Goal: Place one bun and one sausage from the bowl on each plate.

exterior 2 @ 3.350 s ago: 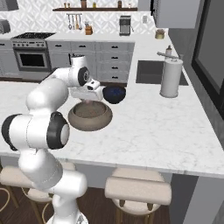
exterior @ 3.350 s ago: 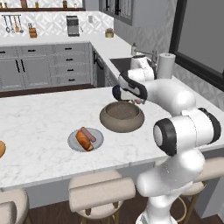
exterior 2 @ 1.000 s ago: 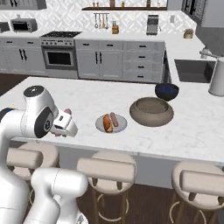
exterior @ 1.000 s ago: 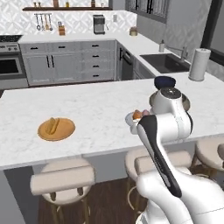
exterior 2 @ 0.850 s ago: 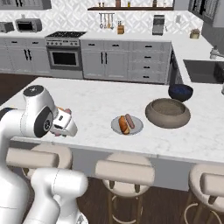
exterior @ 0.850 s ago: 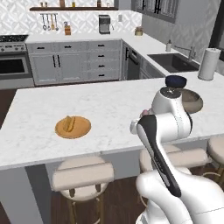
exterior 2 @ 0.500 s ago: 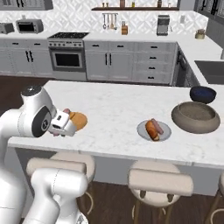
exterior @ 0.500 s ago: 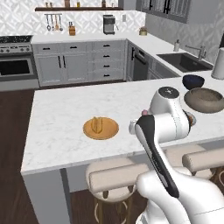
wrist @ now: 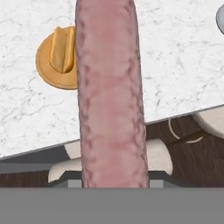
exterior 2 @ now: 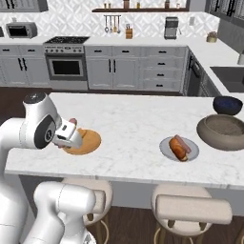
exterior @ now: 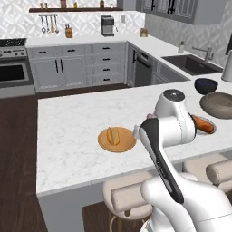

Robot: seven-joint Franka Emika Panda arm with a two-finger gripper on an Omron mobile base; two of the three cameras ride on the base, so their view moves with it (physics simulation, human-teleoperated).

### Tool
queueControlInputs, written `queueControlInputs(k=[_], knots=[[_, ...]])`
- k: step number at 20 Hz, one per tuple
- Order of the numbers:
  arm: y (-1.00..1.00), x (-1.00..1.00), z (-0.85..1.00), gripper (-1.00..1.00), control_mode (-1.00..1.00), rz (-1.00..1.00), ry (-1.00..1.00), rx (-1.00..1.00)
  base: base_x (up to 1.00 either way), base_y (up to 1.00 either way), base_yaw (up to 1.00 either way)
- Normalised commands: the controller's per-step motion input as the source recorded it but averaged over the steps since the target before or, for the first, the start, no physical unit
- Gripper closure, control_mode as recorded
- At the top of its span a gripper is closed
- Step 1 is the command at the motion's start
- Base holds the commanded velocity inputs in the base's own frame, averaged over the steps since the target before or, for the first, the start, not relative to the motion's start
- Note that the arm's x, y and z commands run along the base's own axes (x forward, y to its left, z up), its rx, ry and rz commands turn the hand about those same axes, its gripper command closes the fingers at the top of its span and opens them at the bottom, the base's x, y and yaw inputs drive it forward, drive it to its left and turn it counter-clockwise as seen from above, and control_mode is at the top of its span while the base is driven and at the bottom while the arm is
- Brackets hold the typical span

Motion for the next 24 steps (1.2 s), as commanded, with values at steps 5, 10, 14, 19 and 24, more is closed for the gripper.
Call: queueControlInputs(k=[5, 10, 14, 19, 24], knots=[[0.16, 0.51, -0.06, 1.0, -1.0, -0.03, -0.01, 0.0, 0.07, 0.09, -0.01], [0.11, 1.0, -0.28, 1.0, -1.0, 0.0, 0.0, 0.06, 0.0, 0.0, 0.0], [0.02, 1.0, -0.43, 1.0, -1.0, 0.0, 0.18, 0.23, 0.0, 0.0, 0.0], [0.04, 1.0, -0.61, 1.0, -1.0, 0.0, 0.27, 0.23, 0.0, 0.0, 0.0], [0.2, 0.8, -0.58, 1.0, -1.0, 0.0, 0.11, 0.05, 0.0, 0.0, 0.0]])
